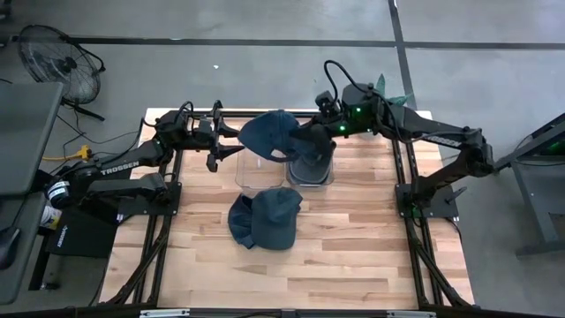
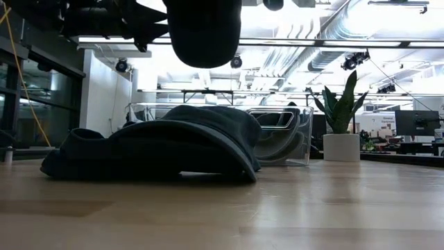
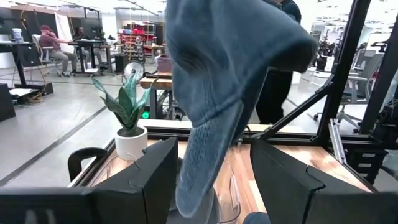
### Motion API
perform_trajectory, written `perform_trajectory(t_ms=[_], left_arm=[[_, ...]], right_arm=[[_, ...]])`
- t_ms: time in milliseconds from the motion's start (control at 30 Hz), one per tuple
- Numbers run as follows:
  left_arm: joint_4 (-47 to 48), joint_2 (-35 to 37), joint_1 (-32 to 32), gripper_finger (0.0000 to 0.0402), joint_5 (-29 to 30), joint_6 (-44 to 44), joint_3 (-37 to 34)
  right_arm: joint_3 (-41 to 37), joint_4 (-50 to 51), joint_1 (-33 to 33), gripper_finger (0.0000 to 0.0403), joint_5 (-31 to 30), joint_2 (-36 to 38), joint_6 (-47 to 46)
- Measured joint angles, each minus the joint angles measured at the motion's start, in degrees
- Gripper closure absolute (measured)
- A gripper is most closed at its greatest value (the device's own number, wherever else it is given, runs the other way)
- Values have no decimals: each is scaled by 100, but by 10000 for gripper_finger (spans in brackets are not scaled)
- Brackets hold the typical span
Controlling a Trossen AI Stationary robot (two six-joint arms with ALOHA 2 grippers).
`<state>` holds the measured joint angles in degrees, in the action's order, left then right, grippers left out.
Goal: Pick & Place hat
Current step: Put the right blue cap into the left transparent bin
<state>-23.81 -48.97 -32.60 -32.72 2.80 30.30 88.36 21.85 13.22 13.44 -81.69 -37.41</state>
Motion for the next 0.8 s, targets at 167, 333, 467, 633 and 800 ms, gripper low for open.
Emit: perform_trajectory(t_ms=[167,333,467,633,800], left_arm=[[-2,0,0,202,-62,-2,0],[-2,-5,0,202,-64,0,0],[0,-86,-1,202,10,1,-2],[-4,-196,-2,202,28,1,-2],[-1,-340,0,203,31,43,-2]], right_arm=[[0,-39,70,398,-17,-2,-2],[0,-319,69,398,-19,-2,-22],[2,-407,69,398,-19,-15,-102],[5,-475,58,398,-9,-150,-116],[7,-691,58,398,51,-310,-172]])
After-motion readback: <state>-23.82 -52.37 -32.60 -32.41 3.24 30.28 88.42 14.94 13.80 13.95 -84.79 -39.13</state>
